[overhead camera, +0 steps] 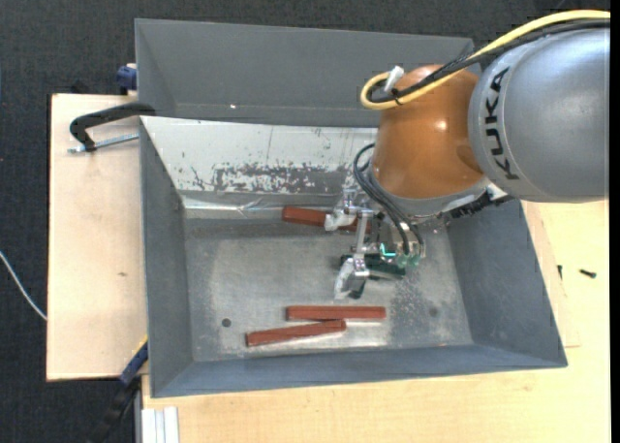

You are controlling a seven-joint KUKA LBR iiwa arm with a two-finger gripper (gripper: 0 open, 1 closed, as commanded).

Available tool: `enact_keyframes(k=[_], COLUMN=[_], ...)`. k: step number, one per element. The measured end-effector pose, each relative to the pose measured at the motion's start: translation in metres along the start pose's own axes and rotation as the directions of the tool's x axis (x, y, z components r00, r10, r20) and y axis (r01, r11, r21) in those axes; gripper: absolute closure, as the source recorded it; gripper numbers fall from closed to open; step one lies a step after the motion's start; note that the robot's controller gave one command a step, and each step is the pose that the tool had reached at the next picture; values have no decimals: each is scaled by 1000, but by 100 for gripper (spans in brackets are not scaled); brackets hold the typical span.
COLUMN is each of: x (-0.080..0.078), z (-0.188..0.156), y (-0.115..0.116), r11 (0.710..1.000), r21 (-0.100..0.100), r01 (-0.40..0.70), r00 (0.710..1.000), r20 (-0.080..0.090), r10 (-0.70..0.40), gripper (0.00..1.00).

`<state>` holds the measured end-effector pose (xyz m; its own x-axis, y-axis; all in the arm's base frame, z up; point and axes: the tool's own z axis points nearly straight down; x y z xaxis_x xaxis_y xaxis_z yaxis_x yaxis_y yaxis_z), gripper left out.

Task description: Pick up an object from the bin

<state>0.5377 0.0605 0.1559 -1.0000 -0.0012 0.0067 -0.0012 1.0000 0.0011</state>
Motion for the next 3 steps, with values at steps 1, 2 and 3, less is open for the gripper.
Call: enact_keyframes(k=[1,2,3], x=[-2,19,29], z=[-4,53,60], y=[0,-37,-50], r11=[1000,994,988], r21=[-1,1,1], r01=[-1,107,154], r00=[1000,994,988], r20=[8,11,7], r10=[1,-107,-154], gripper=[0,0,0])
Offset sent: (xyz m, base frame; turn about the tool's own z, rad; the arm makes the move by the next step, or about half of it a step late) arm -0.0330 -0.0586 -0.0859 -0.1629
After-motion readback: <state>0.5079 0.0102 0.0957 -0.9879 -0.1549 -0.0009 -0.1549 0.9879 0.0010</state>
